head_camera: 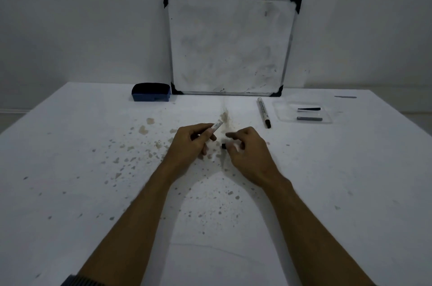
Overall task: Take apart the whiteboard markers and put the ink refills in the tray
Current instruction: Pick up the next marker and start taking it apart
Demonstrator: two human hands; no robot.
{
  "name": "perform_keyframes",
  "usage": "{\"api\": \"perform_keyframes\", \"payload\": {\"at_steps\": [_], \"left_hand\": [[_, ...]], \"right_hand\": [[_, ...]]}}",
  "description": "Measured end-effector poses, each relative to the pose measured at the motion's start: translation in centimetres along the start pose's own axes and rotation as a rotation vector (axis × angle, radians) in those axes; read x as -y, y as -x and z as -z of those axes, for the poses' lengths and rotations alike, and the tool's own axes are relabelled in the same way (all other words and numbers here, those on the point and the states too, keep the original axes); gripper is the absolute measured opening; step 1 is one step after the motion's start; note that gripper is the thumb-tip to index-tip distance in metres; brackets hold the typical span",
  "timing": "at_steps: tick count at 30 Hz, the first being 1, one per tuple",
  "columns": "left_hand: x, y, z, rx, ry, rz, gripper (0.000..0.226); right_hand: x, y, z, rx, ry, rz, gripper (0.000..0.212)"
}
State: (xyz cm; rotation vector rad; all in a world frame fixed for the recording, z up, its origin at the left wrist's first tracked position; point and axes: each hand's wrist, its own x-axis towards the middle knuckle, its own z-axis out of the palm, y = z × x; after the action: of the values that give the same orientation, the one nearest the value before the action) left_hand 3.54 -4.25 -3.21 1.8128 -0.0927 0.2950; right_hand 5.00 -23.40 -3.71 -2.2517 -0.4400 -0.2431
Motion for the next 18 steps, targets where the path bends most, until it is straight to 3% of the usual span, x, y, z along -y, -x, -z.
{"api": "perform_keyframes", "payload": {"at_steps": [4,8,12,15,18], "left_hand": [[0.2,-0.1,-0.1,0.005,0.01,0.015,0.025],[0.1,0.1,-0.3,0.045,0.062,0.046,0.027],[-0.1,0.4,-0.3,0.092,0.092,0.06,0.024],[-0.4,0.6,-0.3,0.123,0.084,0.042,0.025],[-0.5,0.7,-0.2,0.123,0.082,0.035,0.025]], "right_hand": [[-0.3,0.0,-0.1,0.044,0.085,0.08,0.023],[0.2,-0.4,1.0,-0.072,-0.22,-0.036,0.023],[0.3,-0.5,2.1,-0.025,-0.51,-0.103,0.03],[0.2,-0.5,2.2,-0.032,-0.629,-0.151,0.029],[0.0,-0.5,2.2,-0.025,-0.593,-0.151,0.023]]}}
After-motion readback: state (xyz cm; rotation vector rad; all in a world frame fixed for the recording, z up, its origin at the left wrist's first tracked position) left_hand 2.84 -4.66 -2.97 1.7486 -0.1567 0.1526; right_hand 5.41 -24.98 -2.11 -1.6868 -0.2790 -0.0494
